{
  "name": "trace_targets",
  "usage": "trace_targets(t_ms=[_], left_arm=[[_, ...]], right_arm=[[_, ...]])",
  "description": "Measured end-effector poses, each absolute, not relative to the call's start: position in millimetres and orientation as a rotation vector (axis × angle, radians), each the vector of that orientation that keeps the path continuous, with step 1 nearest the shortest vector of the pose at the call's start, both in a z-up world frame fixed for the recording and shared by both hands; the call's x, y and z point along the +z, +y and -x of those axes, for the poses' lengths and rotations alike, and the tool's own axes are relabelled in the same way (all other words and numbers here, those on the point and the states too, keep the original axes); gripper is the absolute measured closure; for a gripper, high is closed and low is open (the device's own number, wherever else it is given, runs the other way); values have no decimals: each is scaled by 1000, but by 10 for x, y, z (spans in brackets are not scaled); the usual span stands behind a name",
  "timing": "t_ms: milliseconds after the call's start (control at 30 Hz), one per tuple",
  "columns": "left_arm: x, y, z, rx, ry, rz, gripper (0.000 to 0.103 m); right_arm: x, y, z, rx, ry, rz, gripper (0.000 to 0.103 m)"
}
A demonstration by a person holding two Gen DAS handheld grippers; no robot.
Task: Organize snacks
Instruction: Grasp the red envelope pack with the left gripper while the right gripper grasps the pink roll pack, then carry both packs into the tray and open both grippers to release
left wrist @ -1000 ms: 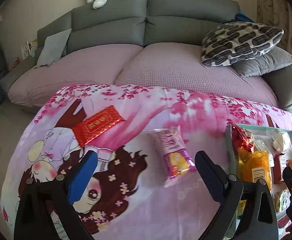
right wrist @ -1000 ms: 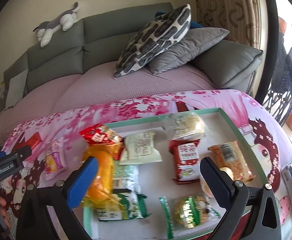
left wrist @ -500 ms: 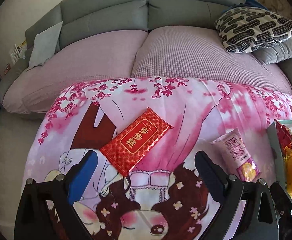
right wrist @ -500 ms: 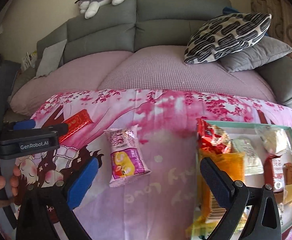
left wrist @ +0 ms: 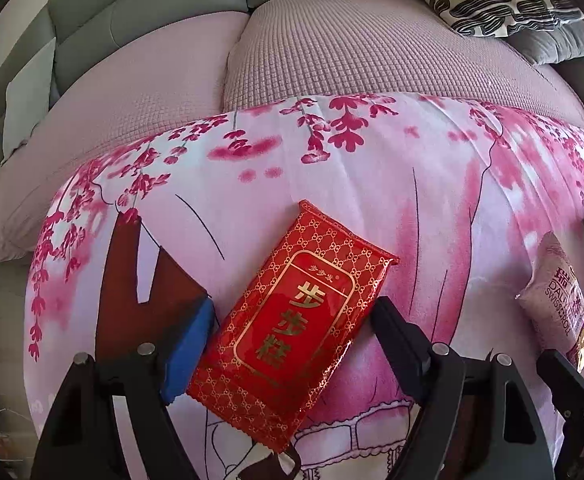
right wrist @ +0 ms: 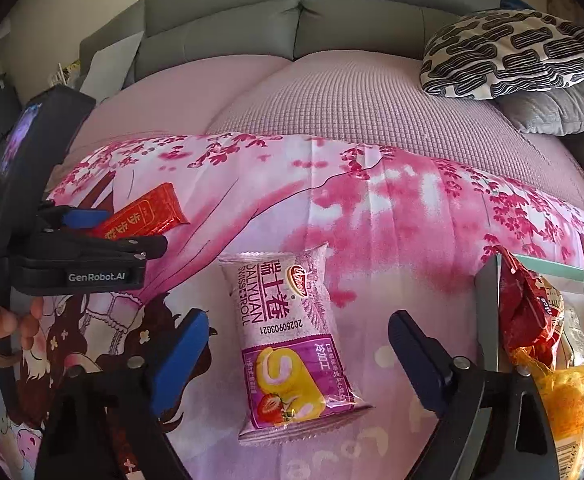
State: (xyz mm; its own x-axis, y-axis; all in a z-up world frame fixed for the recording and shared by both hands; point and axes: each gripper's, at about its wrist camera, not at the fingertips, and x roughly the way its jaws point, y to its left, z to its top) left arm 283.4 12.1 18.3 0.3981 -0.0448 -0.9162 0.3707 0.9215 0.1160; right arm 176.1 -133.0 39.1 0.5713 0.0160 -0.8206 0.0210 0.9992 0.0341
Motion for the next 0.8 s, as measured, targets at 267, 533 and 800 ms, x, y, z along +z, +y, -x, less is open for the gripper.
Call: trace_targets(t_ms=[267, 533, 800], left_arm=[[210, 116, -2857, -298, 1137, -306, 43], [272, 135, -2564, -296, 1106, -254, 54], [621, 175, -2028, -273, 1025, -92, 54]], right_arm=[[361, -1310, -1741, 18, 976, -49, 51], [462, -1334, -1594, 22, 964, -70, 62], [714, -1375, -1278, 20, 917, -94, 63]])
